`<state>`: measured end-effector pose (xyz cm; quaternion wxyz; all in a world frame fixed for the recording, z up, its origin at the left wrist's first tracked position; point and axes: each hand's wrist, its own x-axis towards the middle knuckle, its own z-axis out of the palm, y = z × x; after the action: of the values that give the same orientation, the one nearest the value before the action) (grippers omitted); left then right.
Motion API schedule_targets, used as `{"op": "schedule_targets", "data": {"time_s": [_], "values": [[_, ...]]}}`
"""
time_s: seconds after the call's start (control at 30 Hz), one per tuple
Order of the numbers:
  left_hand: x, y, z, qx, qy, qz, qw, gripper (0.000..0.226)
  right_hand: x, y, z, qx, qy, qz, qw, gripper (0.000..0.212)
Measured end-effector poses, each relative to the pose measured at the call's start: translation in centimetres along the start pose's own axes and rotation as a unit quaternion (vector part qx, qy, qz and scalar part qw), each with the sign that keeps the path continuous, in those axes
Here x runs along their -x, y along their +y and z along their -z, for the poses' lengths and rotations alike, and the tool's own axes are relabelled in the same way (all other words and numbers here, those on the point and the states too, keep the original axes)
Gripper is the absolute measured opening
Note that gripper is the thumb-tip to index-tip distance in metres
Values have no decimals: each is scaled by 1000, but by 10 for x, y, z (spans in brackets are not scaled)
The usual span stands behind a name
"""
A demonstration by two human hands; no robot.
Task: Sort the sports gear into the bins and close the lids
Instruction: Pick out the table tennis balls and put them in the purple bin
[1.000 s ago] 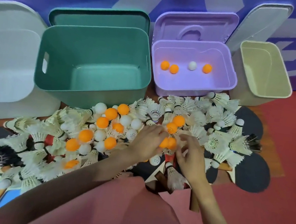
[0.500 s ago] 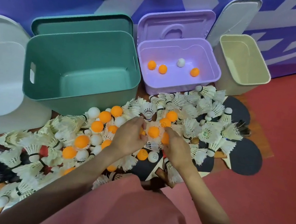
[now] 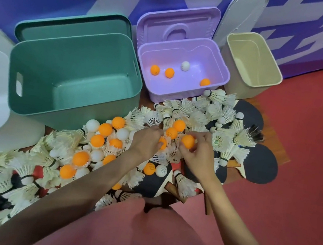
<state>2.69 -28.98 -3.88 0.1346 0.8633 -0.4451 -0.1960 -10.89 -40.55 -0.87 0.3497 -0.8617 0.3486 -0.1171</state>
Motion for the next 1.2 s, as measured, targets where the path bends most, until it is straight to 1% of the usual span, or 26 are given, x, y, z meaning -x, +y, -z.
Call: {"op": "schedule_targets", "data": {"time_s": [0.1,0.2,0.3,0.37,0.43,0.53,0.67,0.8,0.9,1.0,1.1,1.2], "values": [[-6,4,1,-36,-26,14,999,28,-3,3,6,-27,10,-1,1000,33],[-9,9,1,-76,-54,16,996,30,-5,1,9,-25,3,-5,1000,32],[-11,13,1,-104,-81,11,991,32,-10,-1,10,19,-13,31,999,23],[-11,12,0,-101,-86,8,991,30,-18,-1,9,63,-45,45,996,21],[-10,10,1,-81,-82,9,993,30,-27,-3,7,111,-79,67,988,19],[-2,3,6,-42,-67,15,997,38,-41,-9,3,203,-125,128,963,24],[13,-13,15,58,-12,34,998,48,-58,-21,-1,272,-178,194,926,28],[26,-26,28,140,40,59,988,46,-75,-25,-6,334,-231,223,886,31],[37,-28,36,185,71,60,978,40,-82,-27,-9,378,-262,238,855,26],[43,-30,38,202,94,61,973,37,-83,-27,-12,409,-280,244,833,25],[45,-31,37,212,95,63,971,35,-81,-26,-16,434,-282,261,815,25],[46,-31,37,209,97,62,971,33,-79,-23,-21,441,-267,264,815,22]]}}
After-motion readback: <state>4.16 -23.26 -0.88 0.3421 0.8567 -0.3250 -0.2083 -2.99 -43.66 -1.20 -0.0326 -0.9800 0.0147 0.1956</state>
